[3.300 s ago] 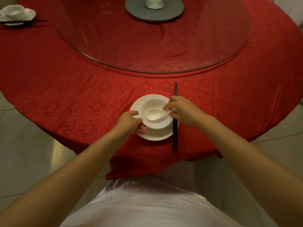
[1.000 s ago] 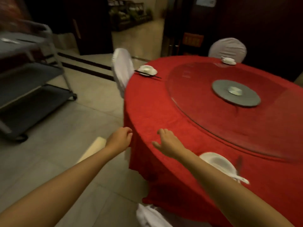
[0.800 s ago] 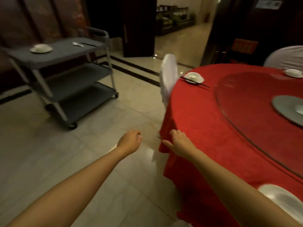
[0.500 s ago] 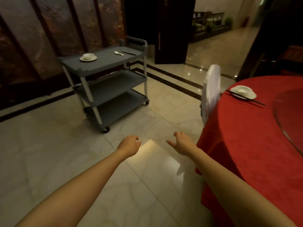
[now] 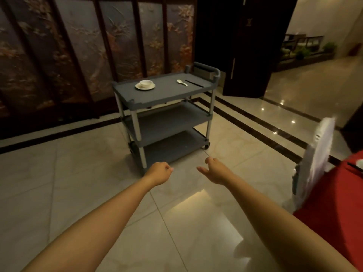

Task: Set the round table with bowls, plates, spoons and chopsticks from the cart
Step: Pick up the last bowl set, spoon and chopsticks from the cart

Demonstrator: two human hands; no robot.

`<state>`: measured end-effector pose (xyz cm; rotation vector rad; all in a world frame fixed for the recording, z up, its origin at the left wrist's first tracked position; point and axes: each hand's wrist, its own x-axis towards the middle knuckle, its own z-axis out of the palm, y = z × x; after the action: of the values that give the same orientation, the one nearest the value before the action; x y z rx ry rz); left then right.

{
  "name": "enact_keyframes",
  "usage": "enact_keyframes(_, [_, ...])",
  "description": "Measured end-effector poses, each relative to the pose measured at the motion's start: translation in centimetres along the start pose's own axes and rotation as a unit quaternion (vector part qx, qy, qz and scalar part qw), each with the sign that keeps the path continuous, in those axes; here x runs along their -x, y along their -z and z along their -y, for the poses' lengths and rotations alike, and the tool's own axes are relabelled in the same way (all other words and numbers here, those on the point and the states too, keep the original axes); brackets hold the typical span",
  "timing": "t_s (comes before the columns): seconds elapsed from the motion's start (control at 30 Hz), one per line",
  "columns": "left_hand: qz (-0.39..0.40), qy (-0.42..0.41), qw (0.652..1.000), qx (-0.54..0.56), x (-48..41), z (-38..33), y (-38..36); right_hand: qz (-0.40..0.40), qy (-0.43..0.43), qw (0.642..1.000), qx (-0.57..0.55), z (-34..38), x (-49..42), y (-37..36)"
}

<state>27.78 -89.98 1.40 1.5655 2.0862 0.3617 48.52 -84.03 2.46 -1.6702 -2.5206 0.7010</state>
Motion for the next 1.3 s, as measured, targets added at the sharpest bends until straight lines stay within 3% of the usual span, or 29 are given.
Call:
enact_keyframes(0.73, [-0.131, 0.097, 0.980, 0.118, -38.9, 1.6, 14.9, 0.029, 0.134, 0.990, 0.005, 4.5, -45.5, 12.7])
enact_keyframes(1.3, [-0.181, 0.203, 0.945, 0.180, -66.9, 8.7, 26.8, 0.087, 0.134, 0.986, -0.047, 11.6, -77.2, 18.1])
